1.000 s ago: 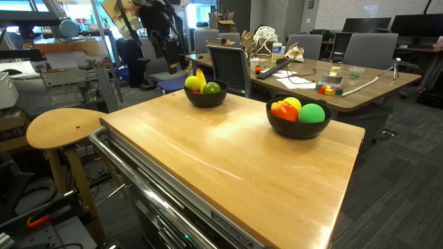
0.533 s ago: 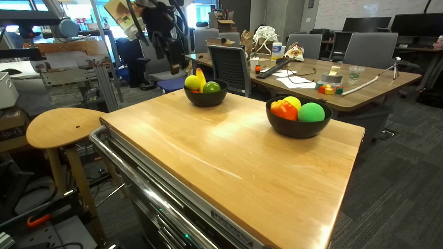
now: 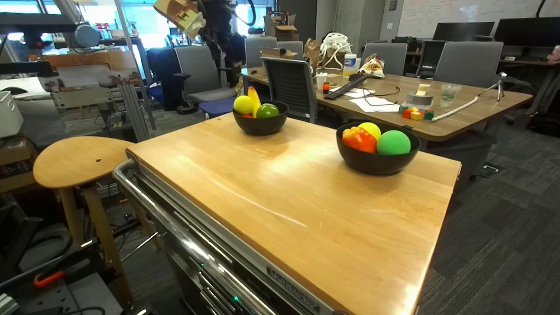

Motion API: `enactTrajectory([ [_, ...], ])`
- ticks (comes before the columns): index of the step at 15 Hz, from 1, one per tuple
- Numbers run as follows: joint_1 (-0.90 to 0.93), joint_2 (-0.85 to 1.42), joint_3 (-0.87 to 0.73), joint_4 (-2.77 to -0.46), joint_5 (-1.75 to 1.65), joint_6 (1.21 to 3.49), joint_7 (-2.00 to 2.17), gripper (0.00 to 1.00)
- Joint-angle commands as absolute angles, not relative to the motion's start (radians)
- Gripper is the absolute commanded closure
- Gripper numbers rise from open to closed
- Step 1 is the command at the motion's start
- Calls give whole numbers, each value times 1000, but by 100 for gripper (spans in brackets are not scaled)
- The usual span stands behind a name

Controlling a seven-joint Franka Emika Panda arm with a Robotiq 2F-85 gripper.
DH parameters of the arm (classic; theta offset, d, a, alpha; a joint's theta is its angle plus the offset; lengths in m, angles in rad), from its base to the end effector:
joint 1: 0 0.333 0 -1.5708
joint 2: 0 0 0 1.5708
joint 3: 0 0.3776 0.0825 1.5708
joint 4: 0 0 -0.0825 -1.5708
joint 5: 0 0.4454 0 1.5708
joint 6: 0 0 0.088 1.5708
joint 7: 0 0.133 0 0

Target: Remove the fruits and vegetables from the two black bowls

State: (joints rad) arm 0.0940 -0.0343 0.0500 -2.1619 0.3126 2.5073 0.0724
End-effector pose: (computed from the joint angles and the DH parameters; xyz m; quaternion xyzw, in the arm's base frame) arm 0.6156 0.0919 0.4572 -0.9733 0.0708 -0.1731 0.1329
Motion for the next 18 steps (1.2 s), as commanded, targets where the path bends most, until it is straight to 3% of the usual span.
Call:
enactTrajectory([
  [1,90,108,65,-2048,305,2614,136,0],
  [18,108,326,40,-1921,261,2606,400,0],
])
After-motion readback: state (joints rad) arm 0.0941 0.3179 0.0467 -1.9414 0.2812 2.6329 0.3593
